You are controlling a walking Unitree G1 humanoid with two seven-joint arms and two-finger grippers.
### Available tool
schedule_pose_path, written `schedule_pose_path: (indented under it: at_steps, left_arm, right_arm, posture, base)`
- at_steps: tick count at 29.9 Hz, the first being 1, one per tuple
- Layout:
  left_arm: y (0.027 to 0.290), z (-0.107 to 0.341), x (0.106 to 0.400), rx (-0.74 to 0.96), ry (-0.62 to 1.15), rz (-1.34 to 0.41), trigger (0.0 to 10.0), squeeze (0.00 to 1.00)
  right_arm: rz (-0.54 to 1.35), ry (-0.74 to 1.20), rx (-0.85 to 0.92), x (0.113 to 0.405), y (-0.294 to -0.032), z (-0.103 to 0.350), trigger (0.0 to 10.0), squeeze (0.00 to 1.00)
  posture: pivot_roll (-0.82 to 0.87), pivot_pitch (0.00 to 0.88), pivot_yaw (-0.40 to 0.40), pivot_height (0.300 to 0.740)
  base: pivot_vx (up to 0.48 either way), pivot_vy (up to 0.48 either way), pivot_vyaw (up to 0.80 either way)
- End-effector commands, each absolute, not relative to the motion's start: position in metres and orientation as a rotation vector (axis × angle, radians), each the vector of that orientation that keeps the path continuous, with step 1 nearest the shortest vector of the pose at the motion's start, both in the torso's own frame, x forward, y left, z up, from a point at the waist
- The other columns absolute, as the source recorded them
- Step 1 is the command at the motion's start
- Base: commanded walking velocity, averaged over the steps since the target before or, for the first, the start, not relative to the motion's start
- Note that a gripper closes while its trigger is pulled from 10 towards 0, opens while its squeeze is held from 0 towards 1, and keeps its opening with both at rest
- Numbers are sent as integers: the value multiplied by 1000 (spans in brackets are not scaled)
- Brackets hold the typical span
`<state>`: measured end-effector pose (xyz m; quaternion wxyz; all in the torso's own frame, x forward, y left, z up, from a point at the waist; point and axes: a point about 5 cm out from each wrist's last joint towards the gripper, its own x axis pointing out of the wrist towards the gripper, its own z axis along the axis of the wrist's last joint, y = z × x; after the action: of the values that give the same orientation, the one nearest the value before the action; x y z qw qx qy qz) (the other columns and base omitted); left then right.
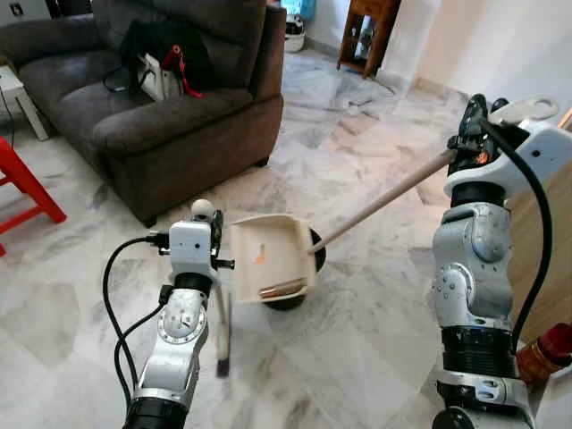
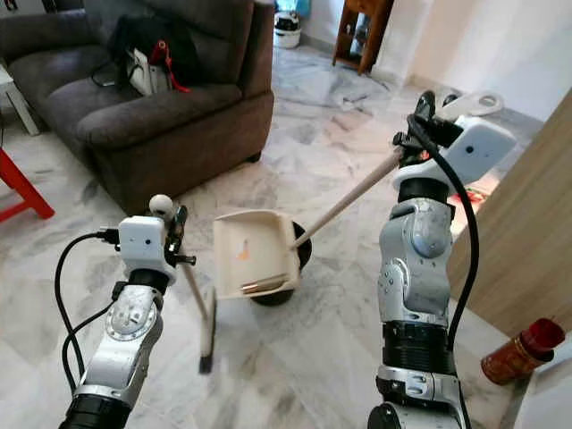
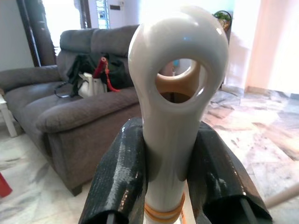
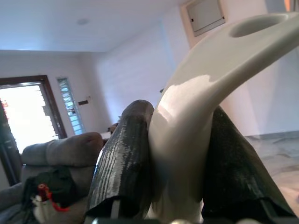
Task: Sweep floor
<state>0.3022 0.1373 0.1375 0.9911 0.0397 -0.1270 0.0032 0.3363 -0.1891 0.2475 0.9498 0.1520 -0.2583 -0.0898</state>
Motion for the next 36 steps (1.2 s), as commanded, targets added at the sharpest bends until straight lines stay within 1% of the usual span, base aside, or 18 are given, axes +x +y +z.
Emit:
schedule_pose_path:
  at_steps: [1, 11, 36]
  left_arm:
    - [132, 150, 303, 78, -322, -3, 10000, 0]
    - [132, 150, 304, 82, -319, -5, 10000, 0]
    - [132, 150, 304, 82, -318, -7, 10000, 0]
  right_arm:
    - [-190, -598, 318, 331, -193, 264, 10000, 0]
    - [-179, -582, 316, 332, -193, 262, 10000, 0]
    - [-144, -561, 318, 332, -188, 259, 10000, 0]
  posture:
    - [64, 0, -75, 740]
    - [64, 0, -77, 740]
    - [65, 0, -78, 740]
  base:
    - [0, 0, 0]
    - [0, 0, 0]
    - [294, 0, 0]
